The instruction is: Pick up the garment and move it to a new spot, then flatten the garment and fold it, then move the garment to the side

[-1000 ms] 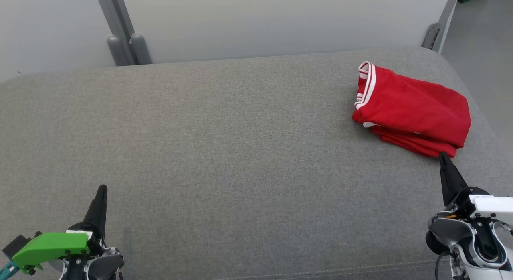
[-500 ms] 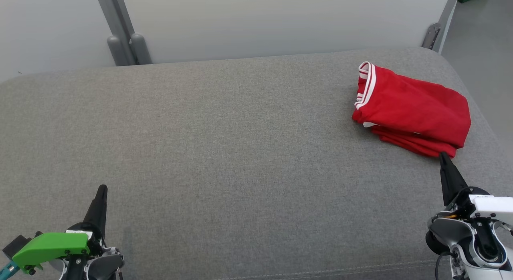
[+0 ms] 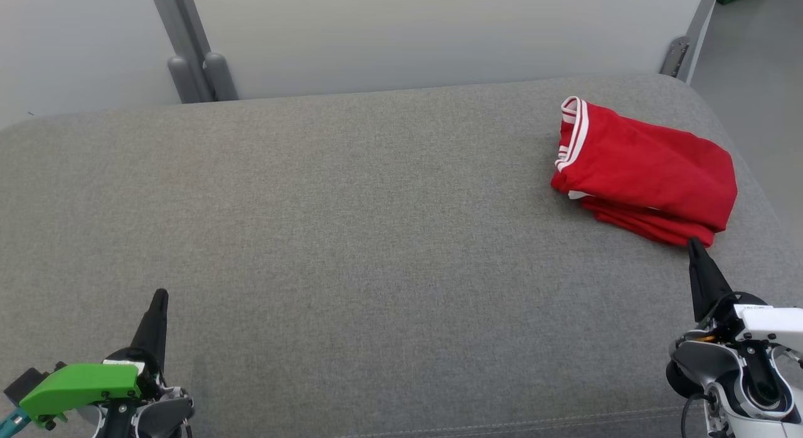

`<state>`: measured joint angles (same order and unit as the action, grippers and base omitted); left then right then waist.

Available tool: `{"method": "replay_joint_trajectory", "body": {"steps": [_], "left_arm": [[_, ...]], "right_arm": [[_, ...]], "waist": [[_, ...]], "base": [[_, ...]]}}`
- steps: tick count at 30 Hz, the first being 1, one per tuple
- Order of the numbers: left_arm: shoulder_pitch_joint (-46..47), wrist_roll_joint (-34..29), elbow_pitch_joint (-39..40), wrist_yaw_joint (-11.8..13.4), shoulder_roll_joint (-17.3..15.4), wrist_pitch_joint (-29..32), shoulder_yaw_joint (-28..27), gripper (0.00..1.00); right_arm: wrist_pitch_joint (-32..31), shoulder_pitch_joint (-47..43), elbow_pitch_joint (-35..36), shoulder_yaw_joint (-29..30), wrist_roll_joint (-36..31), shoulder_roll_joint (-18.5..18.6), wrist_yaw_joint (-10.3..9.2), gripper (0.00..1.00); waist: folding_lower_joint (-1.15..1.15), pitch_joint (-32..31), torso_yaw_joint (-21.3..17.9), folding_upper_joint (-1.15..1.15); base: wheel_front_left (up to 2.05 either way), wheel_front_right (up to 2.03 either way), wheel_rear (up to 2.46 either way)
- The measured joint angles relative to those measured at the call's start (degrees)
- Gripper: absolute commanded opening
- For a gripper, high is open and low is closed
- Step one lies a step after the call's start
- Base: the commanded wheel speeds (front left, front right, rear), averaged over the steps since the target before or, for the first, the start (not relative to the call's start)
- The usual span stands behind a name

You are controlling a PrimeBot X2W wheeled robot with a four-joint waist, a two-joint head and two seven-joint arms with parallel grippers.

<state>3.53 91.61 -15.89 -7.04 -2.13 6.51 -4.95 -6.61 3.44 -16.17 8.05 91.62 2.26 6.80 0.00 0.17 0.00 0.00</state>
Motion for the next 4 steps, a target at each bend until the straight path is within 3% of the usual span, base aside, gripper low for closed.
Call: {"method": "replay_joint_trajectory", "body": {"steps": [4], "left_arm": [[0.0, 0.0, 0.01, 0.0, 0.01, 0.0, 0.0, 0.0]], "right_arm": [[0.0, 0.0, 0.0, -0.01, 0.03, 0.0, 0.0, 0.0]], "waist": [[0.0, 0.0, 0.0, 0.0]], "base": [[0.0, 0.0, 0.0]]}}
